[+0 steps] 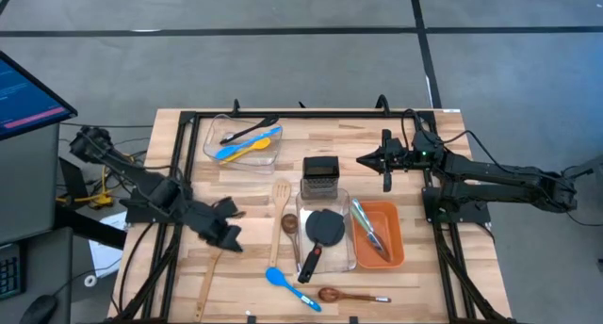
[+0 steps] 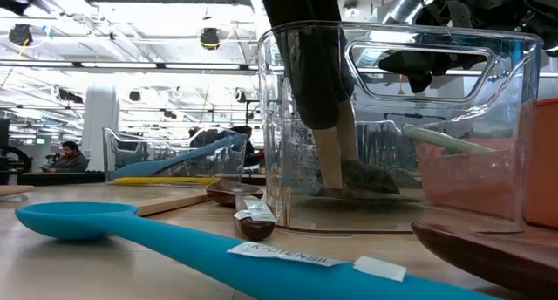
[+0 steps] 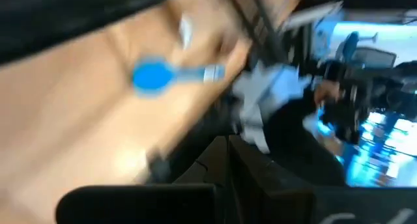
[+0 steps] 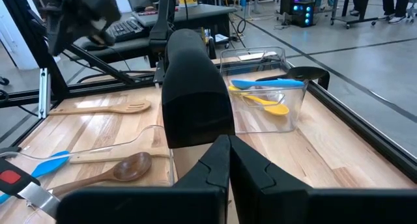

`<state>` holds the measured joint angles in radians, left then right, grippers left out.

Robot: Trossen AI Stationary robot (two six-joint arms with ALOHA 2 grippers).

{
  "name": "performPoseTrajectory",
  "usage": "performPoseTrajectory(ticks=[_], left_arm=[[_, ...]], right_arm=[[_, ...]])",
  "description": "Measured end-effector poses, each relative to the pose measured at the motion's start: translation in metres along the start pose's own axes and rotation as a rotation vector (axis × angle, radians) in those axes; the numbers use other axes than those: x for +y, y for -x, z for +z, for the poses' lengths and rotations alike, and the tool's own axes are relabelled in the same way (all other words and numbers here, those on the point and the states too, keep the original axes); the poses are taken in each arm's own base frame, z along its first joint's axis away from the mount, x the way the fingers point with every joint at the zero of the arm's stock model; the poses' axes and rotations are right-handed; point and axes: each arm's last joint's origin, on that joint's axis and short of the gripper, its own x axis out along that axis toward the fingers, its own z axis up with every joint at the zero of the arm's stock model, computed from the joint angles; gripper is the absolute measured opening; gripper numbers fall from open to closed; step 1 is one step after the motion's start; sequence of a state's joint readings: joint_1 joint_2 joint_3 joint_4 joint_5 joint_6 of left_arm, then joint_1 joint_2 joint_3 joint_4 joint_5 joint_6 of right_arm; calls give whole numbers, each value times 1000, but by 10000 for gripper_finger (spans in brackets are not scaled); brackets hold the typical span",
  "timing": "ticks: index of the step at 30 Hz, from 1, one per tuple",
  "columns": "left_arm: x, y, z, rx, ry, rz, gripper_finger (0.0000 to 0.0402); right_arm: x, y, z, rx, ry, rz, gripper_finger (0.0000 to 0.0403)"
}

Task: Pick & Place Kitchen Items
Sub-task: Move the brown wooden ladle to the middle left of the table

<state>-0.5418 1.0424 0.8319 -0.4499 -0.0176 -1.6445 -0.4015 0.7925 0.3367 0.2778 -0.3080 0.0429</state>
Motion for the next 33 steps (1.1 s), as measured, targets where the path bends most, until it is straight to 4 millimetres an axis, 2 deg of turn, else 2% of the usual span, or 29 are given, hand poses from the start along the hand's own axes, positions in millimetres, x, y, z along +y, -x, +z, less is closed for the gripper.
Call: performPoseTrajectory(ticks=[3, 6, 11, 15, 20, 25, 33], left_arm=[[1, -1, -9, 110, 132, 20, 2], [5, -2, -16, 127, 188, 71, 2], [27, -11, -27, 99, 275, 312, 2], [36, -28, -38, 122, 320, 429, 2], [49, -59, -45, 93, 307, 560, 2], [63, -86, -50, 141, 327, 682, 2], [81, -106, -50, 118, 271, 797, 2]], right_arm=[[0, 0, 0, 1, 0, 0, 1], [0, 0, 0, 1, 0, 0, 1], [0, 0, 0, 1, 2, 0, 1], [0, 0, 0, 1, 24, 0, 1], [0, 0, 0, 1, 26, 0, 1], [0, 0, 0, 1, 26, 0, 1], [0, 0, 0, 1, 25, 0, 1]])
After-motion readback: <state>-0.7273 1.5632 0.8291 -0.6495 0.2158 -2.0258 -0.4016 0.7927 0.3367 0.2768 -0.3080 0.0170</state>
